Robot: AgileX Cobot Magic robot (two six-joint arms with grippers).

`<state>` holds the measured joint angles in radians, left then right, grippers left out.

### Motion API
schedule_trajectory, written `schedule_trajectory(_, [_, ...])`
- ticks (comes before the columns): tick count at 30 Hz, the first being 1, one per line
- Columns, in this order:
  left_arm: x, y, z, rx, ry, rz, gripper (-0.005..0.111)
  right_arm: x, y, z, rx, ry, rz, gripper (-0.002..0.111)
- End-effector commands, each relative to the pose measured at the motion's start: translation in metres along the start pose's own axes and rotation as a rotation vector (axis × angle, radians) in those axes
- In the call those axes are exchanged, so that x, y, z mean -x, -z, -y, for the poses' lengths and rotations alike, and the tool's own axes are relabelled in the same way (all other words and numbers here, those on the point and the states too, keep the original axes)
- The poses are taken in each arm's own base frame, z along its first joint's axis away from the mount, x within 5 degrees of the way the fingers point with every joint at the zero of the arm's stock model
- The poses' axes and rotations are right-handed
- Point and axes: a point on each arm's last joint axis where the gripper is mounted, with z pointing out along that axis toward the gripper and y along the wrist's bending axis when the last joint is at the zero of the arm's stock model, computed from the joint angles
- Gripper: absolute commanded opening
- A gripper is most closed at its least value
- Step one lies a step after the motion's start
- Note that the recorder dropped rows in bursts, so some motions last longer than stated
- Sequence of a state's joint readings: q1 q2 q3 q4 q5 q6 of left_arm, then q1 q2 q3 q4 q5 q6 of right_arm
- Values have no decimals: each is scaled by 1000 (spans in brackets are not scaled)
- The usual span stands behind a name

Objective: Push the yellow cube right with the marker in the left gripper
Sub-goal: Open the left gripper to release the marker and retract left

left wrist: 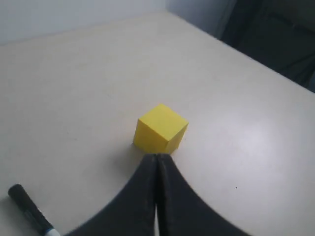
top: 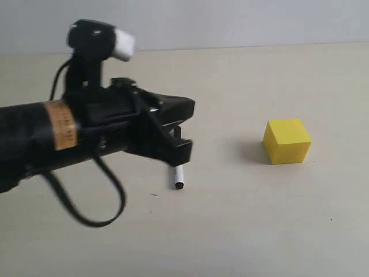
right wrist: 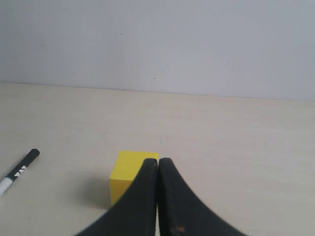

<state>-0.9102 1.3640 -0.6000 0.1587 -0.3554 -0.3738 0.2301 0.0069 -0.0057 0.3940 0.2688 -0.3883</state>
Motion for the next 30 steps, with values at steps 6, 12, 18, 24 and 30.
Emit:
schedule_trajectory(6, [-25, 95, -28, 123, -83, 140, 0, -1, 0, 0, -7, 3, 5, 0])
schedule_trajectory(12, [-38, 121, -34, 201, -69, 73, 0, -1, 0, 0, -7, 3, 5, 0])
schedule_trajectory(18, [-36, 125, -33, 200, -72, 92, 0, -1, 0, 0, -7, 3, 5, 0])
schedule_trajectory(24, [-37, 125, -33, 200, -74, 91, 0, -1, 0, 0, -7, 3, 5, 0])
schedule_trajectory(30, [-37, 125, -33, 200, -74, 91, 0, -1, 0, 0, -7, 3, 5, 0])
